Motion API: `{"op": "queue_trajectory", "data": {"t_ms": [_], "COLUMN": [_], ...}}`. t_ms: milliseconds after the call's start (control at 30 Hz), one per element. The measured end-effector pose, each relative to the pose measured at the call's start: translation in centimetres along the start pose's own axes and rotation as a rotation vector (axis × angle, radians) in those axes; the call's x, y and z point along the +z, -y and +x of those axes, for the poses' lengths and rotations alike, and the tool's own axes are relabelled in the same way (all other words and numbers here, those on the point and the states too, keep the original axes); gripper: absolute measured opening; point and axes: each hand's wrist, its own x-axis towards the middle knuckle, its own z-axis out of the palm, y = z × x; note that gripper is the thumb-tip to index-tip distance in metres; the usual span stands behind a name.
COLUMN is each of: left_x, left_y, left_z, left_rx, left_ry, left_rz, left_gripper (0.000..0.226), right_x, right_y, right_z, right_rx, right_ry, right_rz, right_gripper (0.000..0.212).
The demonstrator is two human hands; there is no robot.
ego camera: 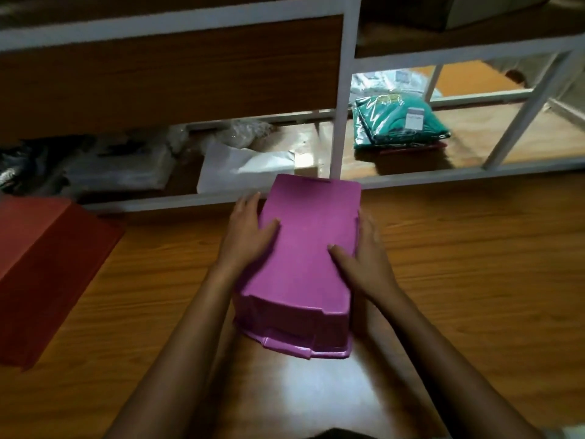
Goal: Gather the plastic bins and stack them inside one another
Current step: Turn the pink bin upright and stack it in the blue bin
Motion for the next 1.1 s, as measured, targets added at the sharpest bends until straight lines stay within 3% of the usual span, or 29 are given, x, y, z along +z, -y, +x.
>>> {"op": "queue_trajectory", "data": {"t_ms": [167,333,533,700,833,933,1033,1100], "left_x": [0.5,0.6,2.1,3.8,3.9,1.9,-1.4,-3.0], "left_y": [0.3,0.3,0.6,0.8,1.1,-0.3,-2.3,-3.4], "left_z": [1.2,1.4,0.1,-1.2,-1.6,-1.1,-0.2,0.0], "left_rx": [-0.336,-0.347,-0.446,-0.509,-0.468,-0.351,-0.169,-0.131], "left_ry": [0.309,0.326,0.294,0.189,0.068,-0.099,-0.206,-0.149], "left_rz": [-0.592,-0.747,-1.007,-1.051,-0.922,-0.744,-0.824,-0.904], "left_gripper": [0.04,0.032,0.038,0.043,0.046,0.049,0.04,0.04], "right_x": [1.3,0.8,-2.8,-5.3,-6.0,-5.7,-4.8,-3.8], "right_y": [-0.7,0.4,3.9,7.4,9.1,9.8,9.9,9.7], "right_z": [0.1,0.3,1.3,1.7,2.3,3.5,4.4,4.5], "right_rx": [0.223,0.271,0.215,0.001,-0.281,-0.147,0.005,-0.005], "right_ry": [0.072,0.053,0.07,-0.001,0.136,0.116,0.146,0.157], "right_rz": [0.384,0.481,0.3,0.122,-0.428,-0.771,-0.677,-0.468], "right_gripper": [0.098,0.093,0.06,0.054,0.05,0.057,0.082,0.069]}}
